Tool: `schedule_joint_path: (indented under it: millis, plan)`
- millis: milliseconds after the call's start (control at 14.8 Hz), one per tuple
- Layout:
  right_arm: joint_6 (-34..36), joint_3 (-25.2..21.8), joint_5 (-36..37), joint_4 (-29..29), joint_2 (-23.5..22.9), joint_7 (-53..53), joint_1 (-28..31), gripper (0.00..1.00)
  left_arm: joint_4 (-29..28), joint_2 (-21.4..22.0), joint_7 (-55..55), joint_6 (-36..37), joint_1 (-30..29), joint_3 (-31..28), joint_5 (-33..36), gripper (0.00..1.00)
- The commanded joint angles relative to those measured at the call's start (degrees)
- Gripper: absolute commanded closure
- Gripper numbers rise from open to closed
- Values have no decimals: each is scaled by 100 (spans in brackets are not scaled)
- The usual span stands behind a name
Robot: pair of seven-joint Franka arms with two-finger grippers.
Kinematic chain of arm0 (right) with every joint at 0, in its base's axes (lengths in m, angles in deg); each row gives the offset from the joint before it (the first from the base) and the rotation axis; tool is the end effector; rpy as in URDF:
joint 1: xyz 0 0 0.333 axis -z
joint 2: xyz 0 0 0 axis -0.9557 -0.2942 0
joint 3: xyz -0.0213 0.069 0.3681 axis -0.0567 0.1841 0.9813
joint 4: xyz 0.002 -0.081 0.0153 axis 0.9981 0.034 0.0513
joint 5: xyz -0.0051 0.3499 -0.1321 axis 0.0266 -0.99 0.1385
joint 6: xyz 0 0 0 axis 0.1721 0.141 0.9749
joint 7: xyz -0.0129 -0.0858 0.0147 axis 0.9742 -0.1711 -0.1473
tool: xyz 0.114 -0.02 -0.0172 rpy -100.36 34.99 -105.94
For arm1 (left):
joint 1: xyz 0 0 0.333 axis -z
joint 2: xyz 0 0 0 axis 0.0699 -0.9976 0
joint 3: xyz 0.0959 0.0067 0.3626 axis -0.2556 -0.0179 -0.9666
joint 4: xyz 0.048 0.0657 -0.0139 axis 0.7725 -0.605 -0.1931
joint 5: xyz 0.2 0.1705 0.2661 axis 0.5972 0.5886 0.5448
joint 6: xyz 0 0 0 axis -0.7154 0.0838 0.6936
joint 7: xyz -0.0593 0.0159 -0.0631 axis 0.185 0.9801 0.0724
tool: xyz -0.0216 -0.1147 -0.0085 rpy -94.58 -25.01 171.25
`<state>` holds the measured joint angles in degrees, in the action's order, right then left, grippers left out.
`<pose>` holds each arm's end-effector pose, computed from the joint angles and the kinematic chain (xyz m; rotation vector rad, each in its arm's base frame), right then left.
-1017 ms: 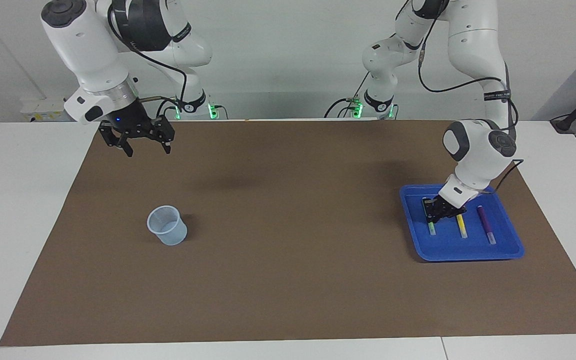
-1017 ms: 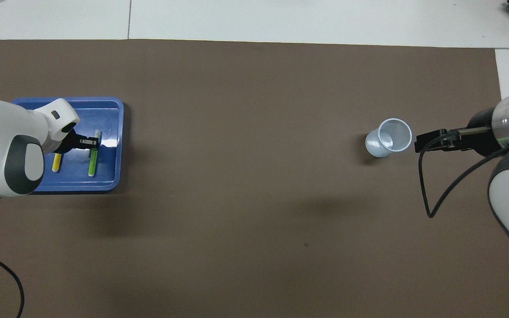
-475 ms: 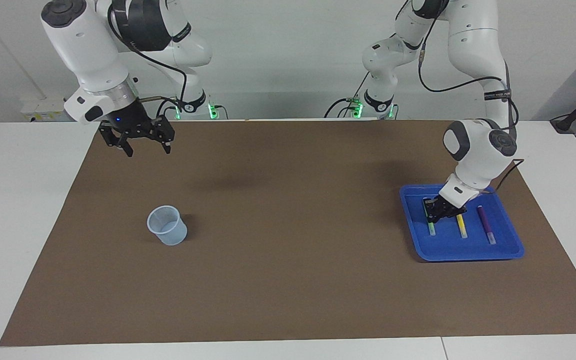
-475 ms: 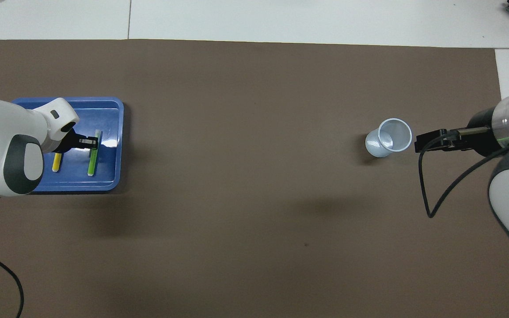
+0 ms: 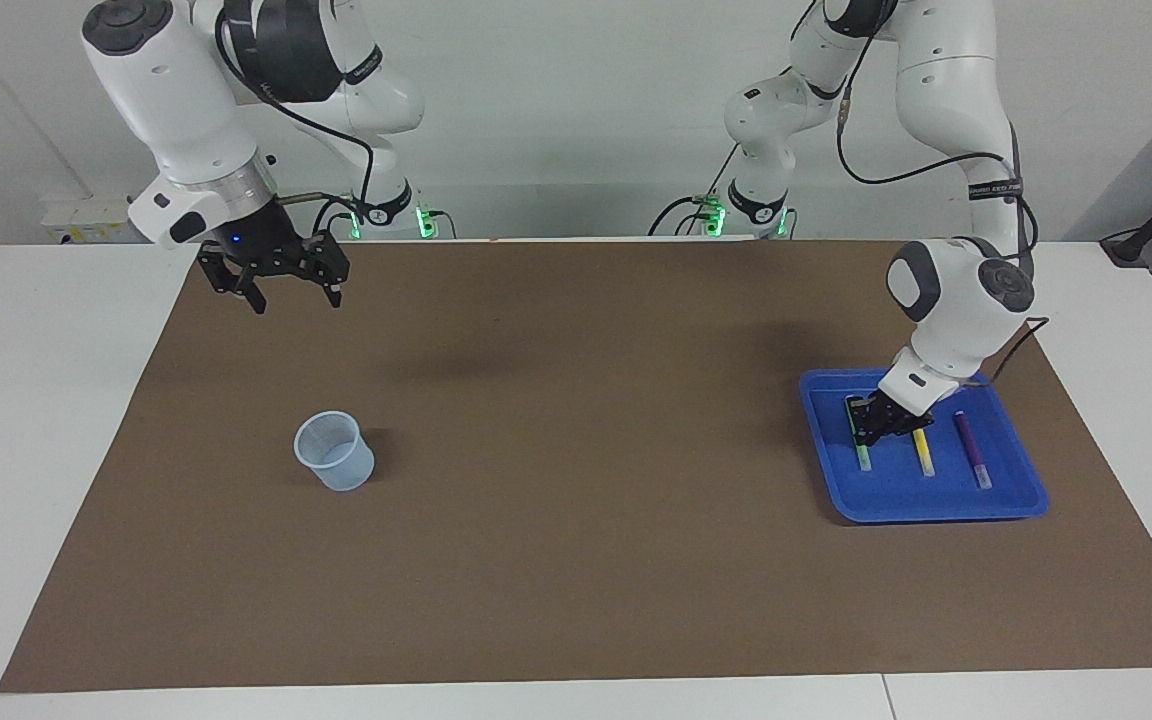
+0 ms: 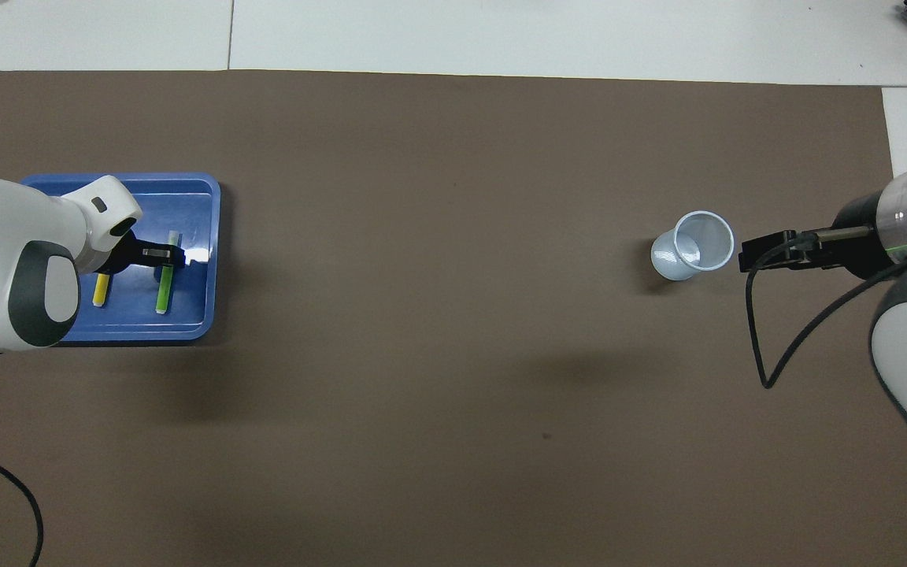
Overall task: Transfer and insert pens with both arms
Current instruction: 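Lower the left gripper and close it on the green pen, then lift the green pen with the left gripper while the right gripper approaches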
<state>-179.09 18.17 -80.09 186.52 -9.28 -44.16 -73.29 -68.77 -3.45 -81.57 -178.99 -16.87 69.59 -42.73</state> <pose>0.5333 0.0353 0.6310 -3.0865 -0.0456 -0.0434 0.6093 0.0163 0.3703 3.0227 -0.2397 0.1035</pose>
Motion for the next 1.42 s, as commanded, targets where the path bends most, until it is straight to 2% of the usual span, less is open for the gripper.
schedule_joint_path:
  millis: [0,68,339,407,475,678,1085,1356]
  plan:
    - [-24,17,-94,164,151,-169,40,0,-113,19,114,-167,31,-22,85,68]
    - [-24,17,-94,164,151,-169,40,0,-165,19,114,-219,31,-31,85,73]
    - [-24,17,-94,164,151,-169,40,0,-245,-33,114,-413,5,-31,85,74]
    - [-33,17,-94,164,151,-169,40,0,-219,-34,106,-370,-13,-31,85,93]
    - [-24,17,-94,164,151,-169,40,0,-192,-34,106,-334,-22,-22,85,100]
    - [-33,17,-94,164,151,-169,40,0,-53,-42,114,-54,-48,-22,76,100]
    - [-24,17,-94,164,151,-160,32,0,818,2,184,1334,-48,-13,6,100]
    - [20,26,-94,164,151,-107,-99,0,898,107,1332,2133,22,-4,-563,100]
